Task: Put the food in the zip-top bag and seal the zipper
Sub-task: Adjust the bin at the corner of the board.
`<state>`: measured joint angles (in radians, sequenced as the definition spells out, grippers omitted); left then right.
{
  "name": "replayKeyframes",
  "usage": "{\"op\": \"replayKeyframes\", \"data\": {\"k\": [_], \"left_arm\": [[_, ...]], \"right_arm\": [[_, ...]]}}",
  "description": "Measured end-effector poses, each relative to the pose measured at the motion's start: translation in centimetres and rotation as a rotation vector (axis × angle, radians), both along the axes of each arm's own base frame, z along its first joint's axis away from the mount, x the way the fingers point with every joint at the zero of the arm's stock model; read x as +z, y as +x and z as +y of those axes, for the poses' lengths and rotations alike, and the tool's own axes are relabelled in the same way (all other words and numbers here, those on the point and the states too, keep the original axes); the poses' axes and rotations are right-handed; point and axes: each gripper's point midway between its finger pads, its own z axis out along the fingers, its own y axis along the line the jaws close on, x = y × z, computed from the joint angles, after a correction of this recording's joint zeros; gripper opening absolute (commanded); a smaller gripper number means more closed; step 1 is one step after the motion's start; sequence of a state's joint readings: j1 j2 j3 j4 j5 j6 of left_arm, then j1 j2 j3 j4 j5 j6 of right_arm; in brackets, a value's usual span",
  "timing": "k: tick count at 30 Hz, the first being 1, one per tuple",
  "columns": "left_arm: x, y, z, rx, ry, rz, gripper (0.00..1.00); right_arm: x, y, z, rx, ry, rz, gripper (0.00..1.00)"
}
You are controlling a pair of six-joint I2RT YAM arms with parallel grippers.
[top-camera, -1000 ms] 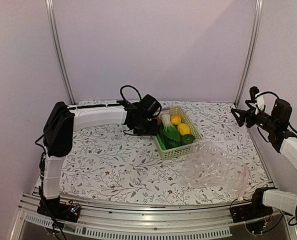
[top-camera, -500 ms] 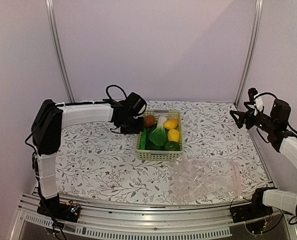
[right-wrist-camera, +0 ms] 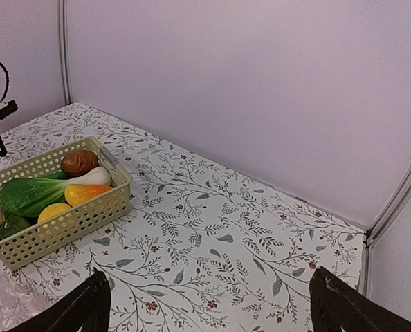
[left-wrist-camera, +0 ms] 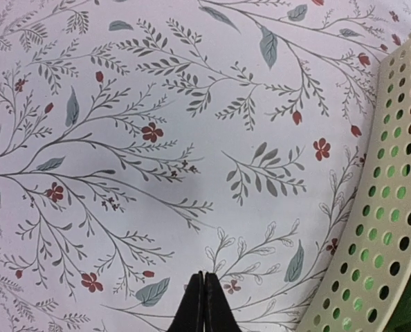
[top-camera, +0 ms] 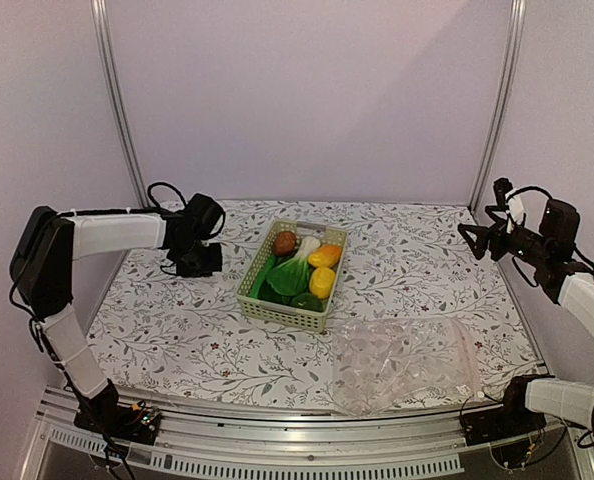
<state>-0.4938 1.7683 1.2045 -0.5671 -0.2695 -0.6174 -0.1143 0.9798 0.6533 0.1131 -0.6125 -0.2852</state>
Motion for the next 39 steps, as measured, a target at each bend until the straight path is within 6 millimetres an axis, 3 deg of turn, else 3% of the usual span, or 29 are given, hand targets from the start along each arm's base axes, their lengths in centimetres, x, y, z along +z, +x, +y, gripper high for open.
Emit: {"op": "replayKeyframes", "data": {"k": [3,5,8,9,13,16,18,25,29,32,39], "left_arm": [[0.4,-0.2,-0.6,-0.026,-0.019,-0.006,0.41],[1.2,0.0,-1.1,-0.046,-0.035,-0.028,0.53],[3.5,0.4,-2.5,-0.104,-0.05,-0.086,0.59],[5.0,0.9,-3.3,-0.134,-0.064,-0.124,0.6],[7.4,1.9,-5.4,-0.21,-0.093,-0.19,0.6],[8.1,2.7,-6.6,-0.27,-0.106,-0.205,0.58],[7.9,3.5,-7.7,-0.306,-0.111,-0.2,0.57],[4.0,5.8,-10.3,-0.377,-0.101,-0.116,0.52],[1.9,6.2,-10.8,-0.396,-0.089,-0.061,0.39],[0.8,6.2,-10.9,-0.404,-0.072,-0.029,0.3],[0.1,6.1,-9.8,-0.356,-0.053,-0.017,0.09]], "right_arm": [[-0.4,0.1,0.0,0.004,-0.01,0.012,0.99],[-0.8,0.1,0.0,0.006,-0.014,0.032,0.99],[-0.6,0.2,-0.2,0.006,-0.025,0.07,0.99],[-0.1,0.3,-0.2,0.004,-0.03,0.081,0.99],[1.8,-0.1,-0.6,-0.007,-0.082,0.086,0.99],[1.8,-1.3,-1.1,-0.024,-0.169,0.104,0.99],[0.7,-2.3,-1.6,-0.036,-0.233,0.141,0.98],[-3.6,-5.9,-2.9,-0.049,-0.397,0.295,0.96],[-5.1,-7.4,-3.5,-0.054,-0.451,0.357,0.93],[-6.2,-8.3,-3.9,-0.058,-0.482,0.4,0.84],[-8.9,-10.0,-4.9,-0.061,-0.536,0.544,0.75]]}}
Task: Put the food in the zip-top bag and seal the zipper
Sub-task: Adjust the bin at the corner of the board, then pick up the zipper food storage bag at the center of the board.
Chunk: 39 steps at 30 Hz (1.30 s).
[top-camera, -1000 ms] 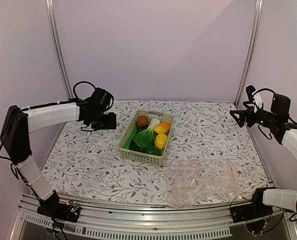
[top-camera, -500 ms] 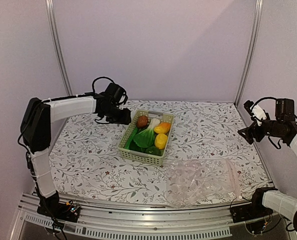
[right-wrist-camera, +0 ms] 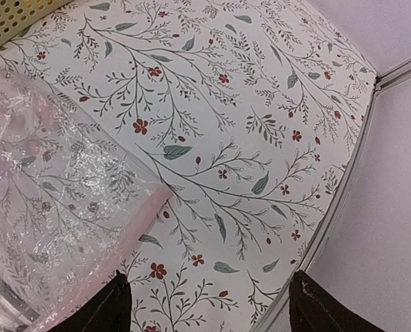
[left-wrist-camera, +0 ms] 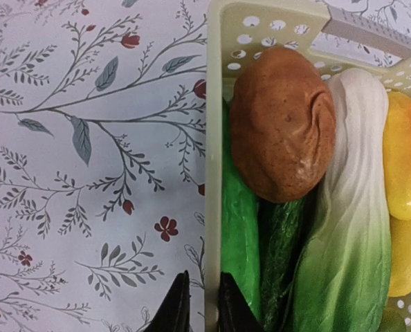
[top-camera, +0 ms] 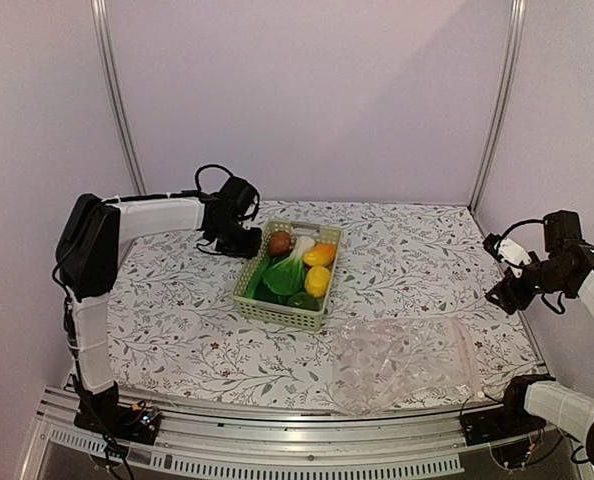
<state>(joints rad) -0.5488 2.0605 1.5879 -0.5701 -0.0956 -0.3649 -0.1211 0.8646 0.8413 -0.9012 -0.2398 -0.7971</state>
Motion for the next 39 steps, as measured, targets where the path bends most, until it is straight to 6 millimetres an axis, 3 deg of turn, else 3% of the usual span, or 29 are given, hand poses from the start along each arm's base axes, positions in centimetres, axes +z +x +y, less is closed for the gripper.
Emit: {"op": "replayKeyframes", "data": {"k": [4,6,10,13,15,18,20,23,25,28,31,34,39], "left_arm": [[-0.1,-1.1,2.1,0.052,0.0,0.003,0.07],[-0.1,-1.7,3.9,0.089,0.01,0.007,0.1],[-0.1,-2.3,6.5,0.153,0.036,0.016,0.47],[0.6,-2.4,7.1,0.185,0.061,-0.003,0.6],[2.1,-2.7,6.5,0.173,0.072,-0.044,0.63],[6.5,-4.2,2.5,0.067,0.029,-0.155,0.64],[9.9,-6.1,-2.0,-0.055,-0.022,-0.232,0.64],[14.3,-11.0,-10.5,-0.318,-0.127,-0.331,0.64],[15.5,-15.5,-15.3,-0.515,-0.18,-0.364,0.64],[15.5,-22.4,-20.2,-0.783,-0.217,-0.384,0.65],[14.6,-27.9,-23.7,-0.985,-0.234,-0.395,0.66],[12.2,-31.0,-26.4,-1.108,-0.213,-0.375,0.67],[7.6,-32.6,-30.3,-1.208,-0.147,-0.341,0.68]], "right_arm": [[-1.5,-1.7,0.5,0.027,0.015,0.095,0.71],[-2.4,-2.5,0.9,0.047,0.026,0.139,0.7],[-5.0,-4.1,1.3,0.075,0.038,0.24,0.69],[-6.1,-4.8,1.3,0.088,0.036,0.272,0.67],[-6.5,-5.1,1.3,0.092,0.034,0.285,0.66],[-6.7,-5.1,1.3,0.097,0.032,0.29,0.66],[-6.7,-5.1,1.3,0.098,0.032,0.292,0.66],[-6.7,-5.0,1.3,0.097,0.031,0.286,0.65],[-6.6,-4.8,1.3,0.09,0.035,0.281,0.65],[-6.4,-4.5,1.5,0.073,0.059,0.281,0.65],[-5.2,-3.5,1.9,0.052,0.105,0.27,0.65],[-3.9,-2.4,2.1,0.031,0.138,0.237,0.65],[-3.0,-1.7,2.5,0.011,0.18,0.219,0.67]]}}
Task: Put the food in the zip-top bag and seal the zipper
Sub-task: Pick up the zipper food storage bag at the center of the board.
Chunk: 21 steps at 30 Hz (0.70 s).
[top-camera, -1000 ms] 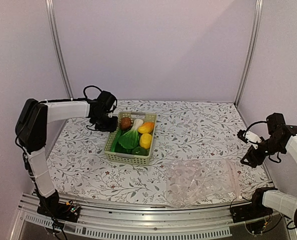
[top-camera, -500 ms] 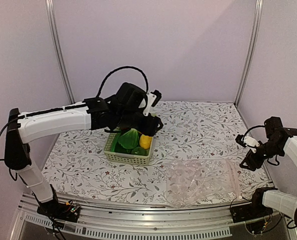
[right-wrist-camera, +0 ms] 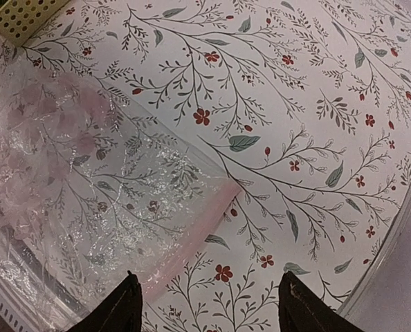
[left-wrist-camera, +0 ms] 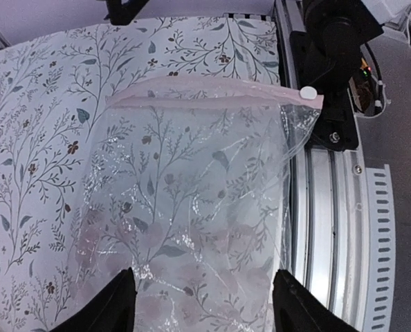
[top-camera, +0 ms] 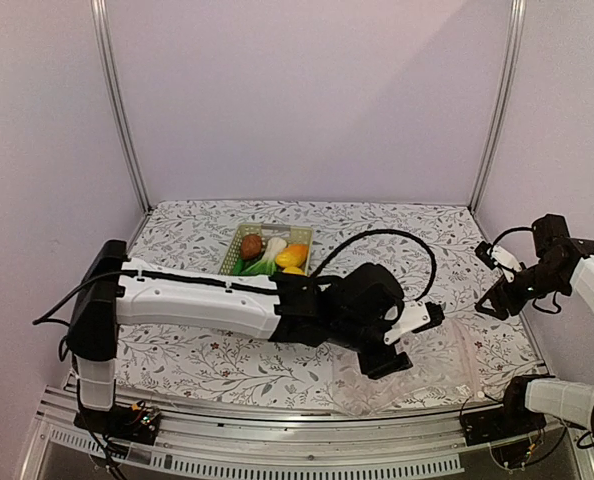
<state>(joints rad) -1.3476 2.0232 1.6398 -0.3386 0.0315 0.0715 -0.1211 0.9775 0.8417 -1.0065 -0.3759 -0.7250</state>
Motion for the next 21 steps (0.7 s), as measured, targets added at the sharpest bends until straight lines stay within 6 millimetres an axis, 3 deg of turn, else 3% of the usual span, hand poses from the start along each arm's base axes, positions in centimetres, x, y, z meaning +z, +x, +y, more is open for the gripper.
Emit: {"op": "replayKeyframes", "data": {"k": [7,13,15,18,21], "left_arm": [[-4.3,-1.3,-3.7,-0.043,0.085,-0.074,0.7],[-6.6,-2.5,-4.7,-0.095,0.142,-0.13,0.67],[-7.2,-2.7,-4.8,-0.104,0.158,-0.144,0.6],[-7.8,-2.6,-5.1,-0.112,0.172,-0.17,0.4],[-8.1,-2.4,-5.1,-0.11,0.18,-0.188,0.14]], "right_arm": [[0.0,0.0,0.1,-0.019,0.015,0.008,0.69],[0.1,0.1,0.1,-0.026,0.018,0.006,0.69],[0.1,0.1,0.1,-0.027,0.019,0.006,0.69],[0.0,0.2,0.1,-0.026,0.018,0.005,0.69],[-0.1,0.3,0.0,-0.026,0.019,0.008,0.69]]}}
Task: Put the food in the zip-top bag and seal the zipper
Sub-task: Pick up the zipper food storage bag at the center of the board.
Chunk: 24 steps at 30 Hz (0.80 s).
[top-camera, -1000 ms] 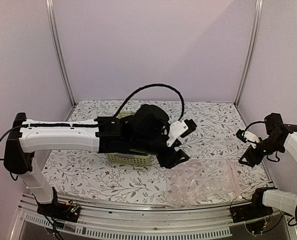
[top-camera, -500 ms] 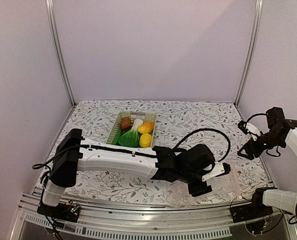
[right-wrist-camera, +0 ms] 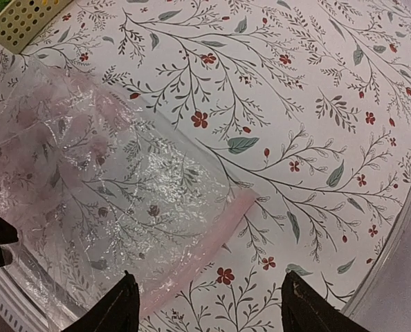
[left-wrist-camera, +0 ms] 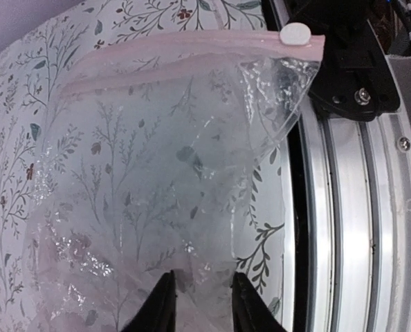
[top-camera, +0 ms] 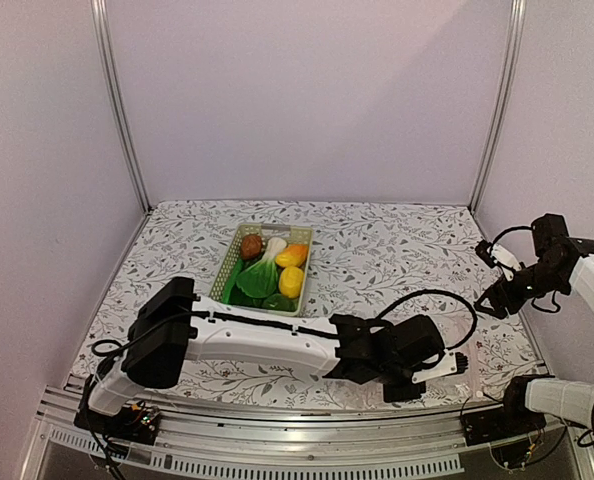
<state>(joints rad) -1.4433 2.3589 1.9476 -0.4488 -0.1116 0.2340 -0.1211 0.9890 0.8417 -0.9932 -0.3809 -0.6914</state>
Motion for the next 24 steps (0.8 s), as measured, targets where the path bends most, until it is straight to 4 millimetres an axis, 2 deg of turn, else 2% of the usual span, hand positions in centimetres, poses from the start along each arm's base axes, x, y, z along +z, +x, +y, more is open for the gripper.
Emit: {"op": "replayKeyframes", "data": {"k": [2,10,12,15,17,19,24], "left_arm": [[0.1,0.1,0.0,0.007,-0.003,-0.003,0.0],[0.1,1.5,-0.1,0.042,-0.028,-0.016,0.0],[0.0,2.3,0.3,0.071,-0.035,-0.013,0.0],[0.3,4.5,2.0,0.139,-0.049,-0.008,0.0],[1.4,6.6,3.3,0.203,-0.085,-0.01,0.0],[3.4,8.9,4.6,0.271,-0.143,-0.024,0.0],[10.7,13.3,7.5,0.429,-0.388,-0.061,0.0]], "right_arm": [[-0.1,0.1,0.0,0.0,0.0,0.003,0.69],[-0.1,0.4,-0.1,-0.009,0.004,0.009,0.69],[0.5,0.9,-0.1,-0.02,0.008,-0.002,0.69],[2.2,1.9,-0.2,-0.041,0.014,-0.041,0.69],[3.6,2.5,-0.3,-0.061,0.023,-0.071,0.69],[4.6,3.0,-0.3,-0.078,0.034,-0.092,0.69],[6.7,3.9,-0.1,-0.129,0.09,-0.121,0.68]]}}
